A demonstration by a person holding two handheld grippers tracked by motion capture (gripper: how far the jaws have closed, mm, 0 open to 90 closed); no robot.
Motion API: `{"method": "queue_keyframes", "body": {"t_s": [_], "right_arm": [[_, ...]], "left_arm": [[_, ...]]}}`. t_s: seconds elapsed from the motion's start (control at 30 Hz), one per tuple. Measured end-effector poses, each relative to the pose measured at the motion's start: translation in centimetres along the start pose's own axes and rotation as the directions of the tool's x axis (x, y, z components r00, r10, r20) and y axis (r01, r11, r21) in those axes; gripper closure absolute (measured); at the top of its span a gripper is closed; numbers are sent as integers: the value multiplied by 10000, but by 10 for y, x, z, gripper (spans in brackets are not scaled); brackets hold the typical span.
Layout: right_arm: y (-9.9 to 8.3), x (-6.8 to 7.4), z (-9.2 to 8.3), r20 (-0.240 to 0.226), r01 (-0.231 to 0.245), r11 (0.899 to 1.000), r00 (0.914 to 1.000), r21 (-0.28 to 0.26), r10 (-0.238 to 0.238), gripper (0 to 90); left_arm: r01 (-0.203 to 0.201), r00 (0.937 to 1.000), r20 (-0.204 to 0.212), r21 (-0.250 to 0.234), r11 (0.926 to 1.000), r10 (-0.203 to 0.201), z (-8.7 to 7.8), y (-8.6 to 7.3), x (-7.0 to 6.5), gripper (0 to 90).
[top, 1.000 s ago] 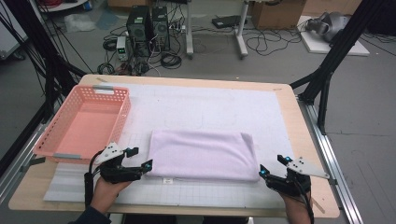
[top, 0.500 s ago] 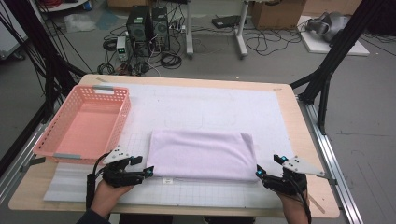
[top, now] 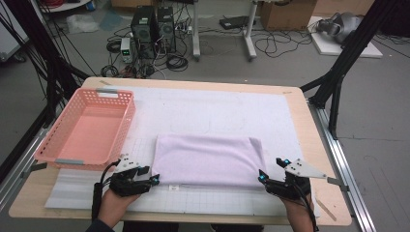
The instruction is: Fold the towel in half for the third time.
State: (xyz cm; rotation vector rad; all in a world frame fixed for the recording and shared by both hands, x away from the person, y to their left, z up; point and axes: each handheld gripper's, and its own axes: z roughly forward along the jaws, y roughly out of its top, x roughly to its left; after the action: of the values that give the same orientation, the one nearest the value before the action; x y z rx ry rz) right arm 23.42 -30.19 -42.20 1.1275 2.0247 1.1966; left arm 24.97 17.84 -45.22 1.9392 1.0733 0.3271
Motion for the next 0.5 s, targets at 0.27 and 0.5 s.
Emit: {"method": "queue_keyframes", "body": {"t_s": [0.27,0.5], "right_arm": [[10,8,14,-336,119,9999,9994,-53,-121,226],[29,16,44,-1128,-9,9995,9936,325,46,201]], "left_arm": [[295,9996,42,9,9996,-295,0,-1,-2,612],[533,9975,477,-55,9986,-530,2,-2,-4,792]]}}
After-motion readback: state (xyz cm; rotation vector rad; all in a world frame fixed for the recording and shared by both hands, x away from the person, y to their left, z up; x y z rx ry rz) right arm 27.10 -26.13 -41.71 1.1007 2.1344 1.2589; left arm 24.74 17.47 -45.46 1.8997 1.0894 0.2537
